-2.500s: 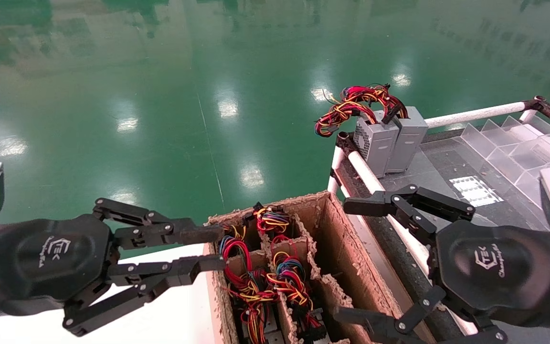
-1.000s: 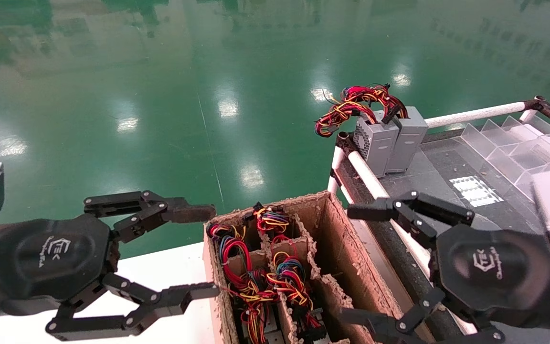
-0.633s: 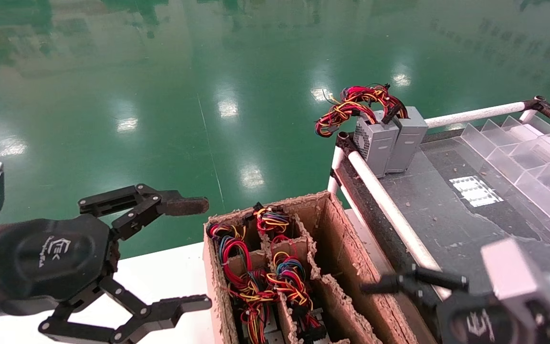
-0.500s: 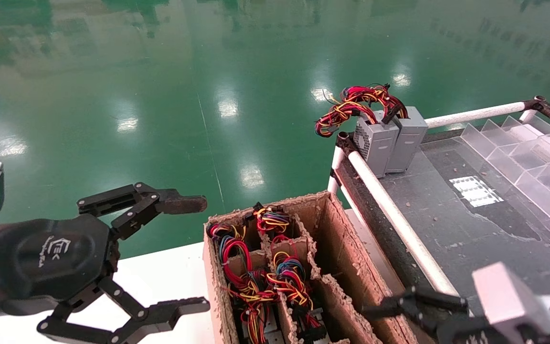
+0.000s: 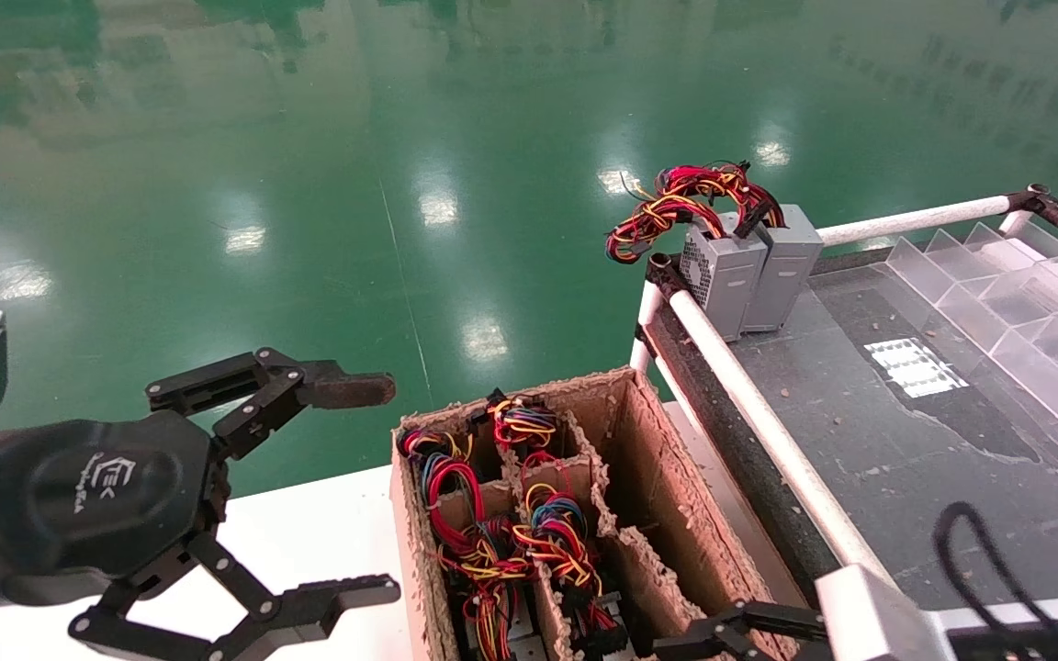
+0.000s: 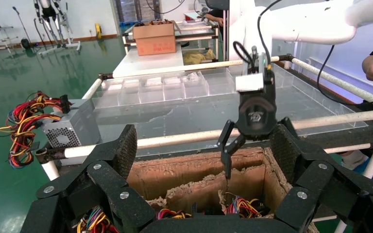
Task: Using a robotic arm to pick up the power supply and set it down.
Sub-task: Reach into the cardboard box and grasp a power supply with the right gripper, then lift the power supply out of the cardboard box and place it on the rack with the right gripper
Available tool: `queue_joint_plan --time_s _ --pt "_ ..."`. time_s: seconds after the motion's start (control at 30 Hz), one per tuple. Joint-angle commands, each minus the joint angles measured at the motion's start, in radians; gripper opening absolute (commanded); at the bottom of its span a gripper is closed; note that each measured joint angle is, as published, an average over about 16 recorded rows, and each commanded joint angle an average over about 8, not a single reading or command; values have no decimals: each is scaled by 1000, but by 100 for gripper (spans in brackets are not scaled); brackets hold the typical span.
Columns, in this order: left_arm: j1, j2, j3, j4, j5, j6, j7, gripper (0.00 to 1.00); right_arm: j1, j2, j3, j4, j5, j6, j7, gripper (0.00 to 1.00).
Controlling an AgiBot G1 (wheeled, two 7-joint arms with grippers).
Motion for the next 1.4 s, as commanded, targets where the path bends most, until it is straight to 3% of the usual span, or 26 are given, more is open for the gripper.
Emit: queue_joint_plan --time_s 0.03,0.57,0.97,1.4 --pt "0 0 0 0 0 0 0 100 6 -22 -12 -16 -21 6 -19 0" --pt "0 -1 1 0 -1 -1 1 100 1 -104 -23 -41 -74 68 -129 0" --pt "0 -1 2 0 -1 -1 1 100 -25 -102 -17 -18 -90 113 -153 0" --pt "-1 -1 3 0 -2 -1 2 100 -49 -78 8 -14 -37 106 -166 0"
